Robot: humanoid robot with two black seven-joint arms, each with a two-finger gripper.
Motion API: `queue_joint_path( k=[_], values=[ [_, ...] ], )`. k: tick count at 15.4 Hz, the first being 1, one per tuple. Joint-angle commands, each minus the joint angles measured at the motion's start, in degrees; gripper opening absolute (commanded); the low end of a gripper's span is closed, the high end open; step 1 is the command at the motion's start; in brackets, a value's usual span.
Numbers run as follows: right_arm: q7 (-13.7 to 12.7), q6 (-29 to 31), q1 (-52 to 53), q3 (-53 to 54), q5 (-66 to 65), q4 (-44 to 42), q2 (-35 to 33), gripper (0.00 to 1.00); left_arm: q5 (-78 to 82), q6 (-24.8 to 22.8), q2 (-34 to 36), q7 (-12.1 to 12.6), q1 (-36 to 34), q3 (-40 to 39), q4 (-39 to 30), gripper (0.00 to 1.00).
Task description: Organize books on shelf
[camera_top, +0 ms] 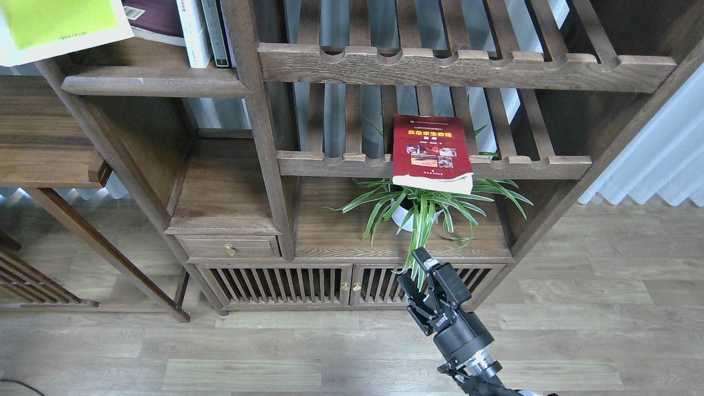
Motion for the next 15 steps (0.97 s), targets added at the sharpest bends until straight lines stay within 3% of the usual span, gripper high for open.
queue_joint_path(
  k=[1, 5, 7, 9, 15],
  values=[
    [-0.06, 0.00, -0.09, -0.34, 0.00, -0.02, 0.01, 0.98, 2.33, 0.00, -3.01, -1.46, -4.45, 0.83, 4.37, 0.05],
    [0.02, 0.00, -0.09, -0.42, 0.09, -0.02, 0.01, 0.98, 2.87, 0.00, -2.93, -2.61, -5.96, 0.12, 7.45, 0.05],
    [0.02, 0.00, -0.09, -0.34, 0.09, 0.07, 0.01, 0.98, 2.87, 0.00, -3.36, -4.63, -6.57, 0.30, 8.95, 0.06],
    [-0.06, 0.00, -0.18, -0.07, 0.09, 0.07, 0.01, 0.98, 3.48, 0.00, -4.16, -9.27, -7.37, 0.56, 11.84, 0.06],
    [-0.06, 0.00, -0.27, -0.51, 0.09, 0.07, 0.01, 0.98, 3.66, 0.00, -8.19, -12.19, -7.63, 1.18, 16.94, 0.07]
  ],
)
